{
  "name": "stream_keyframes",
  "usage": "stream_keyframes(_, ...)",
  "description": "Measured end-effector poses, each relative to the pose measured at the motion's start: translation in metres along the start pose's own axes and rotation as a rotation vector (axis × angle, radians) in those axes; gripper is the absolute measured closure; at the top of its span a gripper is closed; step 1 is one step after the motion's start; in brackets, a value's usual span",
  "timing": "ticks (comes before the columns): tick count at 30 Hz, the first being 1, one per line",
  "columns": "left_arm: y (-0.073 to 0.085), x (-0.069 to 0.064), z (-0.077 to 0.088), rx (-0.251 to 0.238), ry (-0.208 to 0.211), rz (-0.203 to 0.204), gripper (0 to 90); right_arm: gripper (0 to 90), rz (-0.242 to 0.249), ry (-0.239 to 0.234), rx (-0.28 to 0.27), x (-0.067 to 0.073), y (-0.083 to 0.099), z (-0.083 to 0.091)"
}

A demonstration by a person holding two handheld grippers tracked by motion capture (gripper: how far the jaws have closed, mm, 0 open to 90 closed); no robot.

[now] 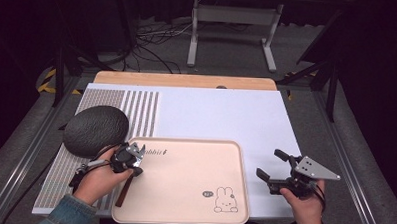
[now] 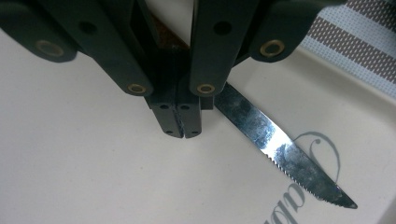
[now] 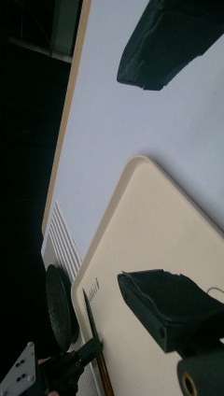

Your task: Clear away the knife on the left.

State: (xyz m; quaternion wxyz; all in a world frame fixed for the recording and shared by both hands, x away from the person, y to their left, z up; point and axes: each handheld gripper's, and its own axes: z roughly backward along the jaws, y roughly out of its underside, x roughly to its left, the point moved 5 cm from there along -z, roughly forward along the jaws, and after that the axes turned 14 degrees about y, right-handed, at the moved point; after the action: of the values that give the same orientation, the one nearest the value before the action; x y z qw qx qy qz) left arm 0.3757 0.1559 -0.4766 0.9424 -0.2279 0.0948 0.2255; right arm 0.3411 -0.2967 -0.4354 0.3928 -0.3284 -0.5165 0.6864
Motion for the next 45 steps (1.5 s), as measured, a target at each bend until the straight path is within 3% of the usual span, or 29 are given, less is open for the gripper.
stream_keyframes(23,0.012,0.01,0.007,-0.042,-0.009,0.069,90.0,6.0,0.004,0.0,0.001,0.0,0.001,-0.001)
stream_keyframes(31,0.012,0.009,0.007,-0.043,-0.008,0.06,90.0,6.0,0.002,-0.001,0.003,0.0,0.001,-0.001)
stream_keyframes(37,0.009,0.005,0.012,-0.099,0.004,0.048,85.9,6.0,0.0,0.001,0.004,0.0,0.001,-0.001)
stream_keyframes(41,0.005,0.002,0.019,-0.136,0.001,0.031,77.5,6.0,-0.004,0.003,0.005,0.0,0.003,0.0)
stream_keyframes(42,0.002,0.0,0.023,-0.164,-0.007,0.023,73.4,5.9,-0.005,0.005,0.003,-0.001,0.003,0.0)
stream_keyframes(45,-0.001,-0.002,0.031,-0.225,-0.044,0.001,46.8,6.0,-0.006,0.001,-0.002,0.0,0.001,-0.001)
